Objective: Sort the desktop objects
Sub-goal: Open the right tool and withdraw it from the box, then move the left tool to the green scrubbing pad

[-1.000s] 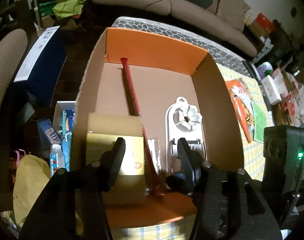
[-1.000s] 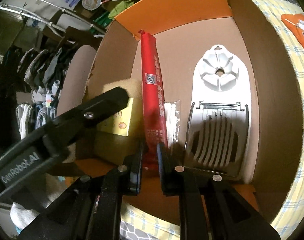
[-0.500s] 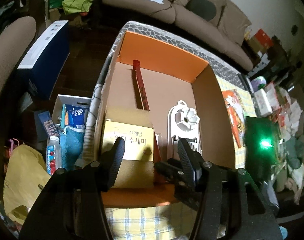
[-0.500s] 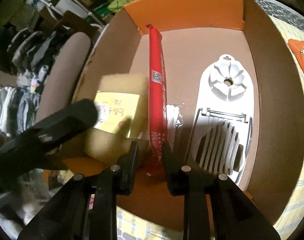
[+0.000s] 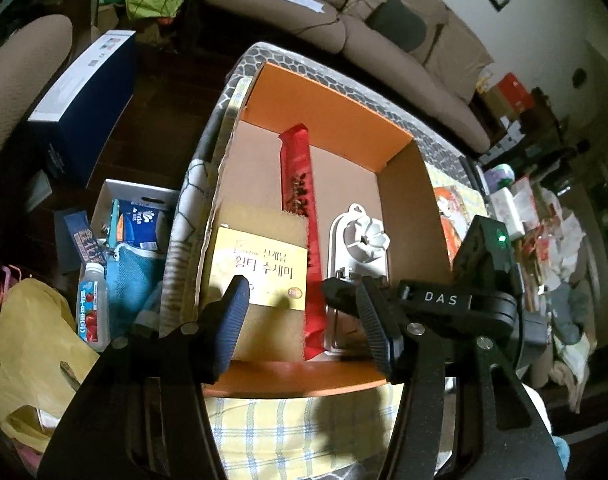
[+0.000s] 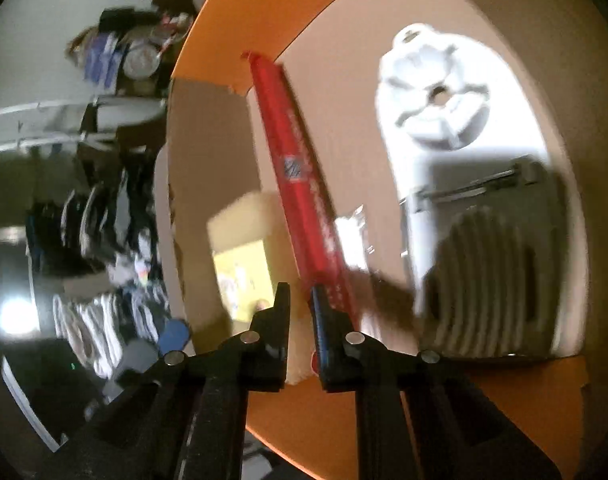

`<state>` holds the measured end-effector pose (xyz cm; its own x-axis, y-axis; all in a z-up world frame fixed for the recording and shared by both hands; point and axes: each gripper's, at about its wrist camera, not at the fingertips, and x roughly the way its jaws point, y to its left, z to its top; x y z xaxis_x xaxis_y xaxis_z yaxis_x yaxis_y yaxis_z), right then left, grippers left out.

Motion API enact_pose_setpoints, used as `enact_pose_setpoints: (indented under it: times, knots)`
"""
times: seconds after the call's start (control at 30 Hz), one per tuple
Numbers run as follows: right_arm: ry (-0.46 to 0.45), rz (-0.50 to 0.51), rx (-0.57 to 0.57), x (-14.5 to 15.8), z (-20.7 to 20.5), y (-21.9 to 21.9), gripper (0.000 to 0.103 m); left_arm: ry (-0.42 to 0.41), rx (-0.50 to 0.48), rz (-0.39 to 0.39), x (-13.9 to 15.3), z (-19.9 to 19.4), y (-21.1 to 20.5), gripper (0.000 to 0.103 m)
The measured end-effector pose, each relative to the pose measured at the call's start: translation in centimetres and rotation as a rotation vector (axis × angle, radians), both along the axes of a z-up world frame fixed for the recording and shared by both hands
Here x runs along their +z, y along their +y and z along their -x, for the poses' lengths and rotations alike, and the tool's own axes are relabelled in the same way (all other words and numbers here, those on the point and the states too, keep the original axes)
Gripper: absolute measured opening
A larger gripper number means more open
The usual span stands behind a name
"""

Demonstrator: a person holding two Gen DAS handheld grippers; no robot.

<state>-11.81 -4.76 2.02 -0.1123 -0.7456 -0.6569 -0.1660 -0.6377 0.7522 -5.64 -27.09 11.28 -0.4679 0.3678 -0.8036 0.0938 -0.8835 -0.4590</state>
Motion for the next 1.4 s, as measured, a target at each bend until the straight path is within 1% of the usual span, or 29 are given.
enact_pose_setpoints:
  times: [0.03,0.07,0.1,0.17,0.3,0.33,0.37,0.43,0.5,0.53,0.57,0.6,0.63,0.67,0.7,0.8,0.9,1.0,1.07,1.1,1.27,1.4]
  knots:
    - [0.008,-0.033,0.000,0.2,0.0,0.2,0.012,-0.002,0.001,0.001,0.0,0.0,0.0,0.053]
    - [0.037,-0.116,0.020,0.7,0.0,0.2,0.012,-0.004,0.003,-0.001,-0.1,0.0,-0.2,0.053]
    - [0.058,-0.158,0.033,1.0,-0.1,0.0,0.012,-0.004,0.006,-0.004,-0.2,0.0,-0.2,0.053]
    - [0.126,-0.251,0.079,2.0,-0.3,-0.4,0.012,-0.005,0.008,-0.008,-0.2,-0.1,-0.3,0.053]
    - [0.207,-0.336,0.135,3.7,-0.9,-1.0,0.015,-0.010,0.000,0.009,-0.2,-0.3,0.1,0.061]
    - [0.221,-0.351,0.147,4.1,-1.1,-1.1,0.020,-0.008,0.000,0.019,-0.1,-0.4,0.3,0.061]
    - [0.240,-0.371,0.159,4.5,-1.4,-1.2,0.028,-0.006,-0.001,0.029,0.0,-0.5,0.5,0.062]
    - [0.278,-0.398,0.175,5.2,-1.9,-1.2,0.034,-0.003,-0.001,0.040,0.2,-0.7,0.8,0.069]
    - [0.305,-0.416,0.186,5.7,-2.6,-1.2,0.039,0.000,0.001,0.043,0.4,-0.9,1.0,0.081]
    - [0.313,-0.419,0.189,5.8,-2.6,-1.1,0.047,0.001,0.003,0.047,0.5,-1.0,1.0,0.083]
    - [0.329,-0.421,0.193,6.2,-2.9,-1.0,0.058,0.001,0.004,0.053,0.6,-1.1,1.1,0.085]
    - [0.343,-0.417,0.194,6.6,-3.2,-0.7,0.063,0.001,0.005,0.059,0.7,-1.3,1.2,0.085]
    - [0.351,-0.410,0.193,6.9,-3.3,-0.9,0.073,0.000,0.004,0.063,0.8,-1.5,1.3,0.085]
    - [0.372,-0.381,0.181,7.5,-3.6,-0.5,0.084,-0.001,0.004,0.065,0.9,-1.7,1.4,0.087]
    - [0.393,-0.361,0.167,8.1,-4.0,0.1,0.087,0.001,0.006,0.067,1.1,-1.9,1.4,0.090]
    - [0.431,-0.378,0.147,9.7,-4.8,1.0,0.087,0.009,0.007,0.068,1.6,-2.5,1.8,0.097]
    - [0.456,-0.403,0.145,10.8,-5.5,1.8,0.087,0.015,-0.002,0.085,2.1,-3.0,2.7,0.101]
    - [0.461,-0.399,0.153,11.0,-6.3,2.9,0.091,0.028,-0.014,0.119,2.5,-3.7,3.7,0.102]
    - [0.456,-0.411,0.152,10.9,-6.9,3.7,0.101,0.019,-0.010,0.139,2.4,-4.0,4.1,0.103]
    - [0.455,-0.417,0.148,10.8,-7.4,4.2,0.103,0.013,-0.011,0.140,2.3,-4.2,4.3,0.103]
    - [0.460,-0.449,0.144,10.5,-8.7,5.9,0.102,-0.006,-0.025,0.171,1.9,-5.1,5.8,0.103]
    - [0.492,-0.505,0.144,10.8,-9.7,6.9,0.102,-0.005,-0.045,0.185,1.9,-5.7,7.4,0.103]
